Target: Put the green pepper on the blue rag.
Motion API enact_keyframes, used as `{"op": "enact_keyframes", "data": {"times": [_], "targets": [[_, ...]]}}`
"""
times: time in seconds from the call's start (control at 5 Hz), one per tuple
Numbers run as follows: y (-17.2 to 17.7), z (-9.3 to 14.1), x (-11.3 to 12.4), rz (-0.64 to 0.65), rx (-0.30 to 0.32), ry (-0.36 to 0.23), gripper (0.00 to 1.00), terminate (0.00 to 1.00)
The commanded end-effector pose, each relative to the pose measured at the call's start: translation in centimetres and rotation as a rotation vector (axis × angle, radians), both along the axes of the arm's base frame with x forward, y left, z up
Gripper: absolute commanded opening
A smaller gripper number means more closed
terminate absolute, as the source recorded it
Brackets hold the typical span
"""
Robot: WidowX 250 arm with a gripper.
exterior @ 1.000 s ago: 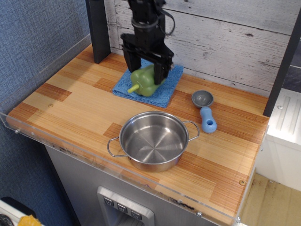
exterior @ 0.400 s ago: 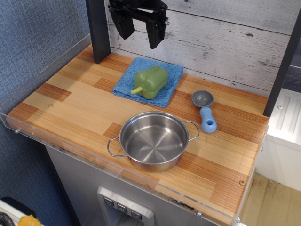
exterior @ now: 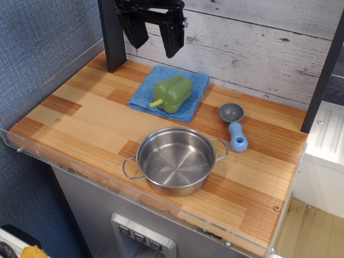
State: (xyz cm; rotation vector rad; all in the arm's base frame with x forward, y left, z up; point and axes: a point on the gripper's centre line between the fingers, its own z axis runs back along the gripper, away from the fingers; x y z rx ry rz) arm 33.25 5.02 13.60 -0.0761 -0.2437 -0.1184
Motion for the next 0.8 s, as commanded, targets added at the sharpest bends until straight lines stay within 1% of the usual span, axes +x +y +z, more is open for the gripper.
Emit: {"op": "enact_keyframes", "data": {"times": [0.0, 0.2, 0.4, 0.6], "targets": [[0.2, 1.96, -1.21, 0.049, 0.13, -0.007, 1.0, 0.0], [0.3, 1.92, -1.39, 0.052, 0.173, 0.013, 1.0, 0.0], [0.3, 1.92, -1.39, 0.052, 0.173, 0.013, 1.0, 0.0], [0.3, 1.92, -1.39, 0.052, 0.173, 0.013, 1.0, 1.0]]}}
